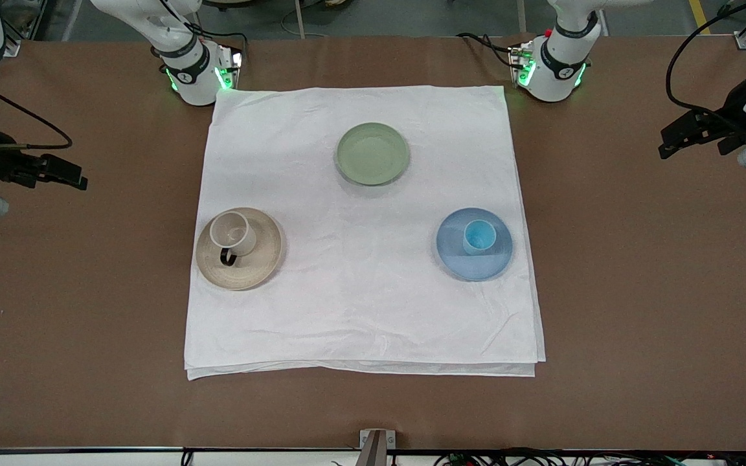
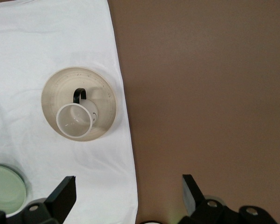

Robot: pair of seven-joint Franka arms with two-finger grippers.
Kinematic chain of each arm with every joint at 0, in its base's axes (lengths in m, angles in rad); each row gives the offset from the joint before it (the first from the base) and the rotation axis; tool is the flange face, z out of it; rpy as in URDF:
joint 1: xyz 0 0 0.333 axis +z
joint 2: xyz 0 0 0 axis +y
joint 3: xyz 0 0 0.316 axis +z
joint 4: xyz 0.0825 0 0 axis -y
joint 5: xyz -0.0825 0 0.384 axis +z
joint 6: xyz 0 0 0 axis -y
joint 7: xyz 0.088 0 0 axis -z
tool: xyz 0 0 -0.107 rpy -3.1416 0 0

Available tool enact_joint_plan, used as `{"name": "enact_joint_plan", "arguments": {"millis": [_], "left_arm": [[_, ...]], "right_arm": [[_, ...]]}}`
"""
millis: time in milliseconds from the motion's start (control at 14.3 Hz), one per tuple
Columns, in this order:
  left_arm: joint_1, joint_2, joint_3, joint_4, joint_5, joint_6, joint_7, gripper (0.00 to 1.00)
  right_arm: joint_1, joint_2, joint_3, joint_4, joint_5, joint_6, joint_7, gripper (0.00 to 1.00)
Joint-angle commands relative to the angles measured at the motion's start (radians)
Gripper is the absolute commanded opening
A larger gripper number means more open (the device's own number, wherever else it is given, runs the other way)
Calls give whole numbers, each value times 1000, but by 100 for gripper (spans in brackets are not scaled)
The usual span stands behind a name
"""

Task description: Place blue cup in blue plate and white mug in gray plate

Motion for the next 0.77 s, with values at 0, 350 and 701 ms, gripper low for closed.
{"name": "enact_joint_plan", "arguments": {"millis": [0,350,701], "left_arm": [[2,-5,4,11,-11,3,18,100],[-6,9,2,24,-5,3,17,100],[-3,9,1,25,-5,0,30,100]], "right_arm": [[-1,-83,6,-63,-9,15,12,100],[-6,-125,5,-60,-11,15,4,100],[-7,-125,1,-51,-12,23,-2,100]]}}
